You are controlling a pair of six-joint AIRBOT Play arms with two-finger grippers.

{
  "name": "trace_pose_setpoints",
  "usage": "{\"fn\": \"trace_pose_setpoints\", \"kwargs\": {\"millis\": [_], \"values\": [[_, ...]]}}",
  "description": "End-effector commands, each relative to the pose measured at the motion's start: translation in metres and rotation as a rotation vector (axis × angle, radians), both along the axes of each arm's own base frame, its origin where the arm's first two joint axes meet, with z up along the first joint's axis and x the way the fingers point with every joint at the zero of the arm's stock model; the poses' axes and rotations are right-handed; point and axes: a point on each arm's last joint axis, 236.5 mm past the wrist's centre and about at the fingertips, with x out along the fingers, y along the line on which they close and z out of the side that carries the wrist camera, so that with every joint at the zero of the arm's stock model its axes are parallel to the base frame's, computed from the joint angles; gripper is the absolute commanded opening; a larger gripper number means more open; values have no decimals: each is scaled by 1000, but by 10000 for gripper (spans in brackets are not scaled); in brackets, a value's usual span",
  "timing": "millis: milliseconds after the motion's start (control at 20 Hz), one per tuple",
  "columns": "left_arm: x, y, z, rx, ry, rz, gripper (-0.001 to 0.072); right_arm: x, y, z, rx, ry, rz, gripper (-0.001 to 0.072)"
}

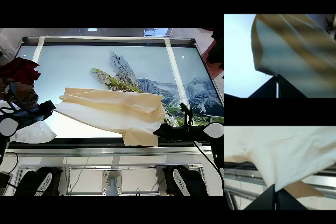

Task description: Fold the shirts.

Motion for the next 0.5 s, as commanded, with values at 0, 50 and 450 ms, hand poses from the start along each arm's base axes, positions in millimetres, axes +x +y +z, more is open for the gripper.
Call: {"fn": "trace_pose_setpoints", "kwargs": {"millis": [0, 50, 450], "values": [[5, 6, 8, 61, -19, -27, 8, 31, -9, 29, -26, -131, -53, 30], [8, 6, 6, 63, -14, -30, 8, 41, -12, 38, -32, -161, -64, 30], [85, 18, -26, 198, 52, -90, 7, 132, -34, 42, -80, -207, -42, 29]]}}
